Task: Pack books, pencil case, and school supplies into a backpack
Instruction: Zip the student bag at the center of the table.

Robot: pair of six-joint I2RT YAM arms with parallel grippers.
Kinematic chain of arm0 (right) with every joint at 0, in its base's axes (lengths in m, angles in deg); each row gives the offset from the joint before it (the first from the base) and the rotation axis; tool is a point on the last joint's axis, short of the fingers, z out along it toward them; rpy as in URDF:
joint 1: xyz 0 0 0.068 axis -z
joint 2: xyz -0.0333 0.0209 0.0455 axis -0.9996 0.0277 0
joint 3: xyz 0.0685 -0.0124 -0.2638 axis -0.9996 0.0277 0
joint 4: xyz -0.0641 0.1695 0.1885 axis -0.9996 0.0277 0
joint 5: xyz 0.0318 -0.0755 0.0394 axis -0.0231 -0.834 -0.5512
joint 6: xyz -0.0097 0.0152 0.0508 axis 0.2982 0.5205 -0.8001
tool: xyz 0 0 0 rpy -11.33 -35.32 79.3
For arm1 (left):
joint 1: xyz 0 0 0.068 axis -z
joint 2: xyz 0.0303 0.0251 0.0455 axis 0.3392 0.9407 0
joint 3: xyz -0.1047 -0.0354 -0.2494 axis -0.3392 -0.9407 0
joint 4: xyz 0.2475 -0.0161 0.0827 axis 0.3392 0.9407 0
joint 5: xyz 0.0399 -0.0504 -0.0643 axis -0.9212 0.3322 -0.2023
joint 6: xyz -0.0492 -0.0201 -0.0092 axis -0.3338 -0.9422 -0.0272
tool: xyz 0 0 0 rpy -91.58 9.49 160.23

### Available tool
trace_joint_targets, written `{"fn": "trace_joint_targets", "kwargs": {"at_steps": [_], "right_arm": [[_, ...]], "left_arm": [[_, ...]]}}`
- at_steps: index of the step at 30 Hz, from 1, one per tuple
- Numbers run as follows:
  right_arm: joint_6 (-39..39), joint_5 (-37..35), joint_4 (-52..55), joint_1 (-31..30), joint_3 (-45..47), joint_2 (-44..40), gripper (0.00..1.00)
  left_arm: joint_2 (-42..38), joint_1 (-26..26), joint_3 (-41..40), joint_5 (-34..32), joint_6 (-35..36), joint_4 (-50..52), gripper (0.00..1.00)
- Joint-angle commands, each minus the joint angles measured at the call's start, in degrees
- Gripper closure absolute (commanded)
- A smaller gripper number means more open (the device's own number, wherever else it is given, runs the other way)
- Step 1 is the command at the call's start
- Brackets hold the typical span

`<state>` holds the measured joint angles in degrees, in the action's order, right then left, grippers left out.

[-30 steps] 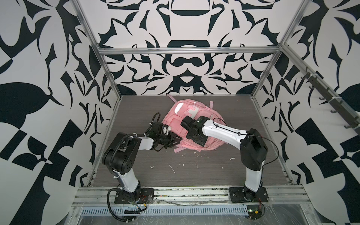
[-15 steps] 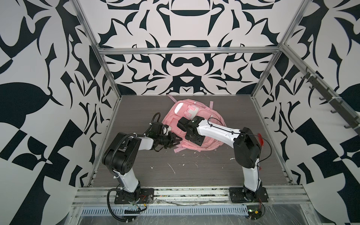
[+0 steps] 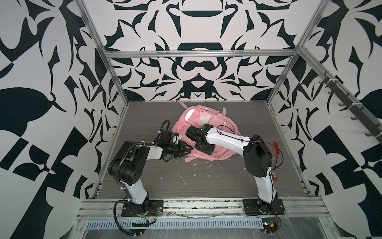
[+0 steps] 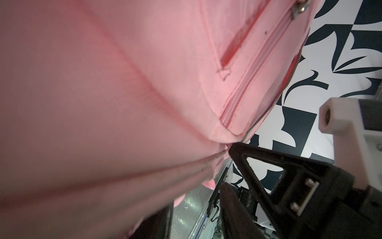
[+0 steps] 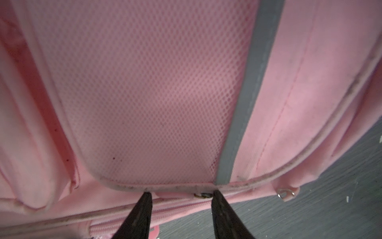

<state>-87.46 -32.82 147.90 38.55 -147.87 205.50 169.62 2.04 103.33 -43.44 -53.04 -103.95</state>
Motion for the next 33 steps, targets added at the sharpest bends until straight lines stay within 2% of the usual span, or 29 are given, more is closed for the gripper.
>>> {"fn": "trace_joint_targets", "kwargs": {"at_steps": [1, 2, 7, 10, 15, 18, 19, 26, 33], "right_arm": [[-1.17, -0.72, 0.06, 0.24, 3.17, -1.29, 0.43], [-1.46, -0.61, -0.43, 0.21, 4.15, -1.77, 0.39], [-4.17, 0.86, -5.41, 0.65, 8.44, -4.66, 0.33], [-5.16, 0.49, -6.05, 0.89, 8.98, -5.84, 0.33], [-6.27, -0.3, -5.78, 1.62, 11.11, -7.99, 0.52], [-6.69, -0.76, -5.46, 1.83, 12.93, -9.52, 0.69], [-6.68, -0.84, -5.19, 1.88, 13.46, -9.82, 0.72], [-5.65, -1.39, -3.39, 1.88, 15.45, -11.16, 0.81], [-1.1, -4.37, 3.49, 1.94, 12.59, -11.65, 1.0]], "left_arm": [[-0.12, -0.25, -1.88, 1.26, -0.36, 3.69, 0.59], [-0.07, -0.29, -1.88, 1.25, -0.38, 3.72, 0.59], [0.05, -0.51, -2.13, 1.43, -0.2, 3.48, 0.59], [0.14, -0.73, -2.05, 1.71, -0.02, 3.62, 0.59], [0.47, -1.64, -1.88, 2.31, 0.49, 3.85, 0.59], [0.66, -2.16, -1.88, 2.58, 0.58, 3.74, 0.59], [0.81, -2.26, -1.88, 2.66, 0.64, 3.65, 0.59], [1.46, -3.54, -1.85, 3.11, 0.48, 2.97, 0.62], [2.25, -5.05, -2.05, 2.6, 0.21, 2.72, 0.61]]}}
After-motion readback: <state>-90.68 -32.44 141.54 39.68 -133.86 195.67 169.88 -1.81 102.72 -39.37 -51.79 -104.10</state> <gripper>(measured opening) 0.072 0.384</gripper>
